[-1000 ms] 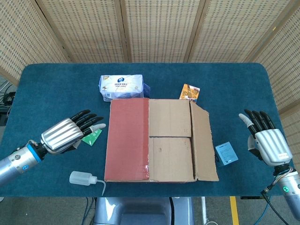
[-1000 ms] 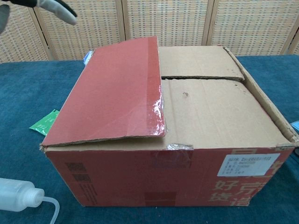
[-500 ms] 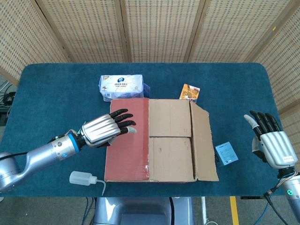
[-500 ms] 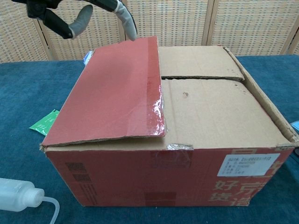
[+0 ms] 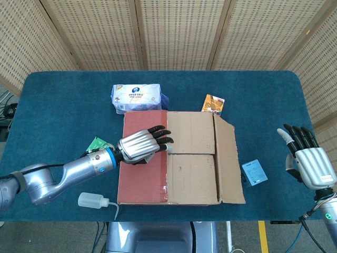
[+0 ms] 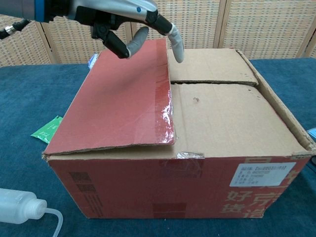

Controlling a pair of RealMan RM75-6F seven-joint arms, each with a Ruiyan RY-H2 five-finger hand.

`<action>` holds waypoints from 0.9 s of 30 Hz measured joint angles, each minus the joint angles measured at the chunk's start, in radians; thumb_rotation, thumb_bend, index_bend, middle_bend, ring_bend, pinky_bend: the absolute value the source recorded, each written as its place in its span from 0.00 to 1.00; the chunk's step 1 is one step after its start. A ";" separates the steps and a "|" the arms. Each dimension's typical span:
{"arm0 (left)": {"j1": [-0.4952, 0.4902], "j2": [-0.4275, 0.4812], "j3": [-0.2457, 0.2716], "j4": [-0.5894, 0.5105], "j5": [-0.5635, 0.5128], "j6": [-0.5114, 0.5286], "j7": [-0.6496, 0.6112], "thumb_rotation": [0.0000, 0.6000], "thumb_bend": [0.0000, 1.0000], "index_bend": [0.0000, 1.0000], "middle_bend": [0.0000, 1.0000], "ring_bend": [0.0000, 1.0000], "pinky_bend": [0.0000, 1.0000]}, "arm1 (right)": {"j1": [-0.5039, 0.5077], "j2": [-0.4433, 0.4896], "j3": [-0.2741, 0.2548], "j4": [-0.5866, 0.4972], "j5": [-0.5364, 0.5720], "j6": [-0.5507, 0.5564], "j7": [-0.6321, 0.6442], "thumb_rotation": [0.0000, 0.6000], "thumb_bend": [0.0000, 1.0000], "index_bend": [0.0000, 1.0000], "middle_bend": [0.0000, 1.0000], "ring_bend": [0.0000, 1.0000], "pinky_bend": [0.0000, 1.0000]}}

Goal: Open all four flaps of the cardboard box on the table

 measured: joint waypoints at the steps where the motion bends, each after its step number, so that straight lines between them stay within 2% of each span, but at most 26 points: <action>1: -0.006 -0.010 0.001 0.004 -0.009 -0.005 0.010 1.00 1.00 0.24 0.17 0.07 0.05 | -0.001 0.000 0.001 0.001 0.001 -0.001 0.002 1.00 0.86 0.05 0.04 0.00 0.04; 12: -0.054 -0.097 0.015 0.037 -0.095 -0.025 0.108 1.00 1.00 0.26 0.18 0.08 0.05 | -0.008 -0.003 0.004 0.018 0.009 -0.007 0.025 1.00 0.86 0.05 0.04 0.00 0.04; 18: -0.066 -0.102 0.027 0.037 -0.132 -0.033 0.143 1.00 1.00 0.32 0.25 0.13 0.05 | -0.012 -0.005 0.005 0.025 0.010 -0.008 0.032 1.00 0.86 0.05 0.04 0.00 0.04; 27: -0.055 -0.078 0.044 0.023 -0.161 -0.004 0.178 1.00 1.00 0.36 0.31 0.16 0.09 | -0.009 -0.014 0.009 0.029 0.005 -0.013 0.033 1.00 0.86 0.05 0.04 0.00 0.04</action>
